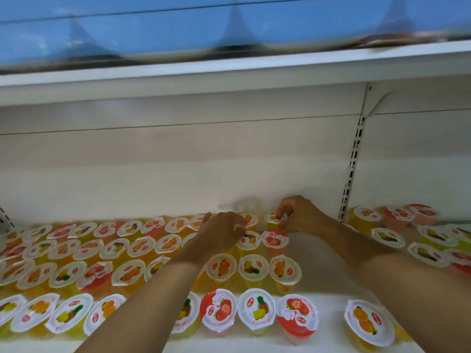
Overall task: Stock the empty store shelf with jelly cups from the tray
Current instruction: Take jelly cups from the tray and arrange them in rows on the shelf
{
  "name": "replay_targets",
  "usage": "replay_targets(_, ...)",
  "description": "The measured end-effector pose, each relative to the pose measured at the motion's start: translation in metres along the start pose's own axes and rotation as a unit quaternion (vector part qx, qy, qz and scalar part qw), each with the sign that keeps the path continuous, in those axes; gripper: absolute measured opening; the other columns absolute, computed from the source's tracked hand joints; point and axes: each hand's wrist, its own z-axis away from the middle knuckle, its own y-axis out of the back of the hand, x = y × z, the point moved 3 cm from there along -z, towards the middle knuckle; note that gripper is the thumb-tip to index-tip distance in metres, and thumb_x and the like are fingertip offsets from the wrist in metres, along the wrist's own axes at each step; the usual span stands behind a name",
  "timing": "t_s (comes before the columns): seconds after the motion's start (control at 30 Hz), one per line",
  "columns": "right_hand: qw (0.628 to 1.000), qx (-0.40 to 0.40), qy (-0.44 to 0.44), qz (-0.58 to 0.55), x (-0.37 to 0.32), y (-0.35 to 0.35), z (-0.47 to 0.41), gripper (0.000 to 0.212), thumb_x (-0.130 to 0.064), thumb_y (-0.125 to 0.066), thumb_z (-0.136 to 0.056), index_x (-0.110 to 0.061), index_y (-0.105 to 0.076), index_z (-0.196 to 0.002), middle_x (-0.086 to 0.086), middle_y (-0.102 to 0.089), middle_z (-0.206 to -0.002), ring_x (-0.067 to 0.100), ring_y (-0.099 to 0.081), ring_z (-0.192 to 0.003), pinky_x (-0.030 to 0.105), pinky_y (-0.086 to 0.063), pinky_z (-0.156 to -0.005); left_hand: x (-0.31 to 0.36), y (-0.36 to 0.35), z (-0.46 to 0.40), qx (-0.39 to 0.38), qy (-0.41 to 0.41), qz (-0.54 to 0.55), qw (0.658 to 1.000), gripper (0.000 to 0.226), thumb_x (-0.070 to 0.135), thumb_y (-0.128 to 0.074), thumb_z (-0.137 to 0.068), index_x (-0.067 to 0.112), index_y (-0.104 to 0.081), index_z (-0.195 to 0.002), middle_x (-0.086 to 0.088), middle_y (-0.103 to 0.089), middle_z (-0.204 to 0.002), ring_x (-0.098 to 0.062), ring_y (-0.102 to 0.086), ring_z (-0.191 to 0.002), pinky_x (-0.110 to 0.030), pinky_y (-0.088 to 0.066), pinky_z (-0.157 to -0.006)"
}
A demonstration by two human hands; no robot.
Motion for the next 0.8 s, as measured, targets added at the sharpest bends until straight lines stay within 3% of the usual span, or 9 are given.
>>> replay_targets(0.23, 1.0, -0.017, 0.006, -0.017, -0.005, -0.009, -0.005, 0.021, -0.001, -0.077, -0.075, -0.015, -0.063, -0.073, 0.007, -0.066, -0.089, 0.022, -0.064, -0.083, 0.024, -0.053, -0.069, 0.0, 0.0, 0.001, -0.002, 0.006, 0.005, 1.0, 0.033, 0.04, -0.043, -0.099, 0.035, -0.056, -0.13, 0.015, -0.05, -0.141, -0.011, -0.041, -0.134, -0.049, -0.016, -0.117)
replay_targets(0.43, 0.999, -0.014, 0.024, 0.026, -0.004, 0.012, 0.006, 0.022, -0.008, -0.078, -0.077, -0.019, -0.067, -0.092, 0.001, -0.066, -0.103, 0.014, -0.062, -0.088, 0.022, -0.049, -0.077, 0.01, 0.006, 0.012, 0.02, -0.013, 0.01, 1.0, 0.036, 0.038, -0.043, -0.1, 0.034, -0.051, -0.135, 0.013, -0.046, -0.145, -0.013, -0.038, -0.137, -0.047, -0.016, -0.118)
replay_targets(0.53, 0.996, -0.018, 0.021, 0.089, 0.009, 0.046, 0.023, 0.028, -0.026, -0.076, -0.081, -0.022, -0.066, -0.107, -0.001, -0.064, -0.111, 0.013, -0.059, -0.097, 0.027, -0.047, -0.087, 0.021, 0.006, 0.017, 0.03, -0.051, 0.01, 0.998, 0.037, 0.04, -0.043, -0.1, 0.036, -0.05, -0.136, 0.013, -0.044, -0.146, -0.012, -0.035, -0.138, -0.043, -0.018, -0.117)
replay_targets(0.63, 0.98, -0.071, -0.025, 0.186, 0.029, 0.077, 0.045, 0.044, -0.051, -0.073, -0.076, -0.035, -0.061, -0.115, -0.013, -0.054, -0.116, 0.01, -0.055, -0.107, 0.037, -0.043, -0.099, 0.033, 0.005, 0.014, 0.026, -0.076, 0.009, 0.997, 0.038, 0.041, -0.042, -0.1, 0.036, -0.049, -0.137, 0.013, -0.044, -0.147, -0.012, -0.035, -0.138, -0.043, -0.018, -0.117)
replay_targets(0.8, 0.964, -0.097, -0.08, 0.234, 0.059, 0.09, 0.067, 0.073, -0.073, -0.069, -0.049, -0.052, -0.053, -0.118, -0.021, -0.054, -0.118, 0.007, -0.056, -0.103, 0.029, -0.044, -0.093, 0.049, -0.004, 0.001, 0.019, -0.071, 0.007, 0.997, 0.038, 0.04, -0.042, -0.1, 0.036, -0.049, -0.137, 0.012, -0.043, -0.147, -0.013, -0.037, -0.137, -0.043, -0.019, -0.117)
